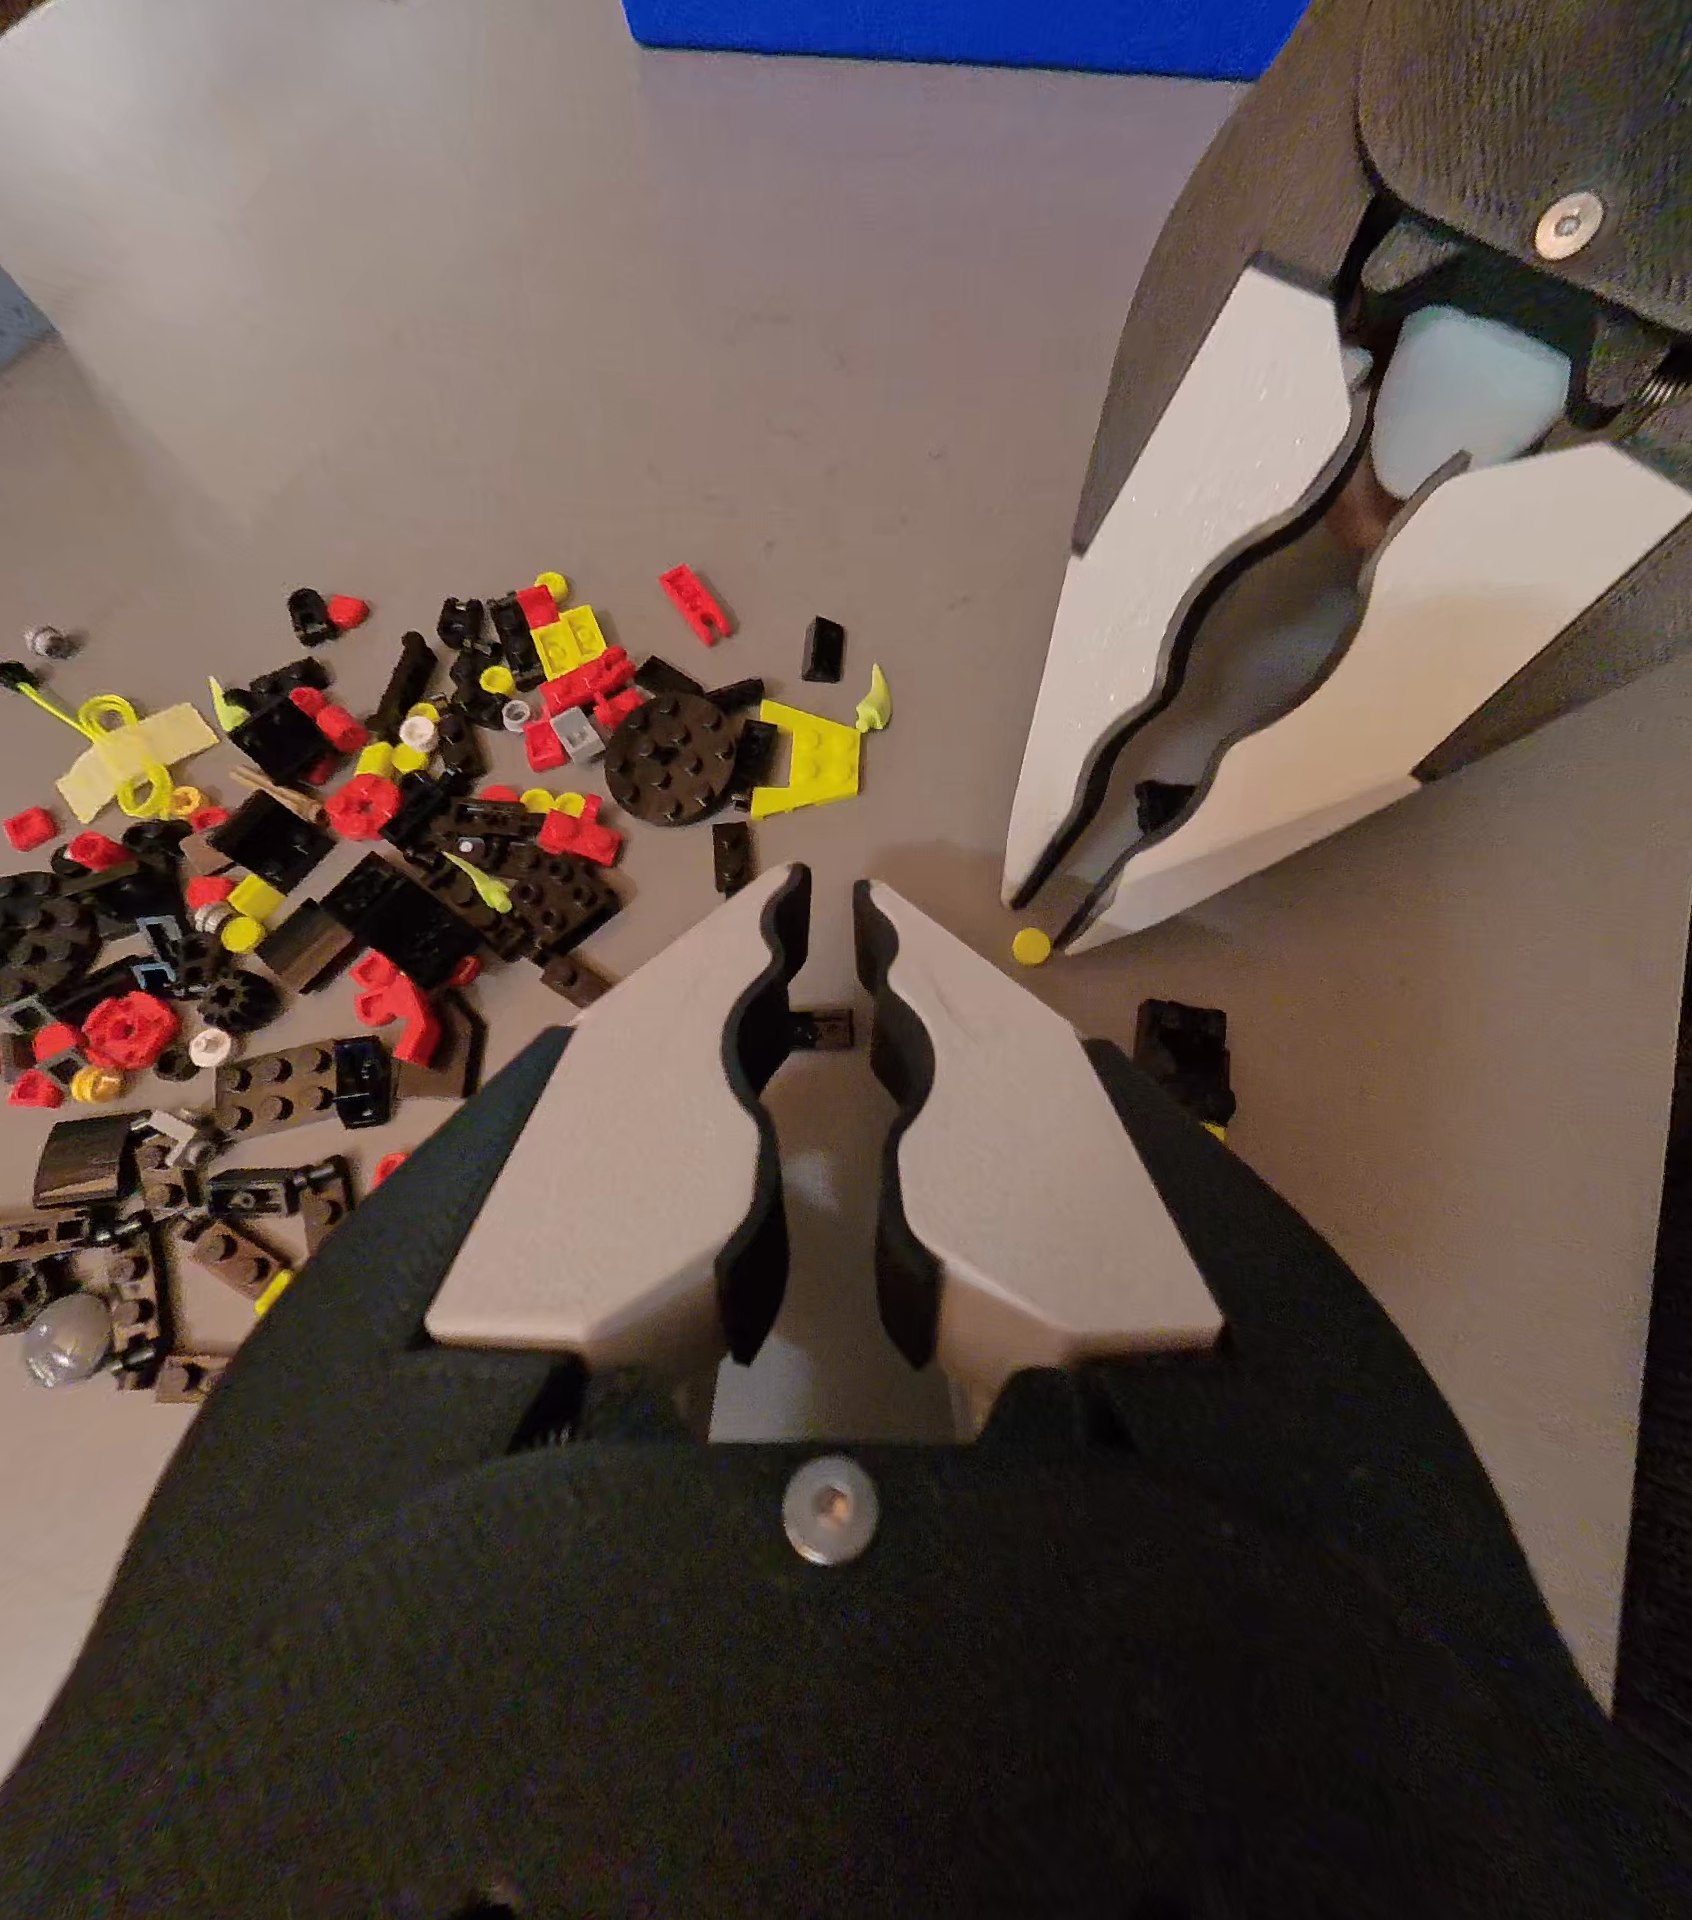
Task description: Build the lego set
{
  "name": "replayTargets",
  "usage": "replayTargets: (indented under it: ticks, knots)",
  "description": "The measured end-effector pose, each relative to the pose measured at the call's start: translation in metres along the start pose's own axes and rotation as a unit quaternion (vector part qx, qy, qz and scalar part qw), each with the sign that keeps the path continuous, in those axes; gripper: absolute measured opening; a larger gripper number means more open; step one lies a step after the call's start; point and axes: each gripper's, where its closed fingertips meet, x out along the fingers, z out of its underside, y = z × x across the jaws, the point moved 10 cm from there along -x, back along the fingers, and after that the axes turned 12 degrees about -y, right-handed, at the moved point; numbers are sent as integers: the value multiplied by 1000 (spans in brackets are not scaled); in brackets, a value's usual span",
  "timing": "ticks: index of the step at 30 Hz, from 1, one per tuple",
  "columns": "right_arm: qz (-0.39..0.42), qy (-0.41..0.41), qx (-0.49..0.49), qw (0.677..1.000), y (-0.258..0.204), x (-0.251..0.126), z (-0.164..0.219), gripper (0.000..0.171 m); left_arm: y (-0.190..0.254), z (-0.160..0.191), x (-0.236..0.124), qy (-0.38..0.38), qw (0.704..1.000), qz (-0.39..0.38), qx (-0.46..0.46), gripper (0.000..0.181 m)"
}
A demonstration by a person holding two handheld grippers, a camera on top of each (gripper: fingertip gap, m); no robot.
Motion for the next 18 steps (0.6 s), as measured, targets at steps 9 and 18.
replayTargets:
  ticks: [9,18]
  knots:
    - [-6,-18,2,1000,1,8,-1,6,0,1,1,0,1000,1,0,5]
    - [-2,38,24,999,6,-18,0,6,2,1,1,4,1000,0,13,5]
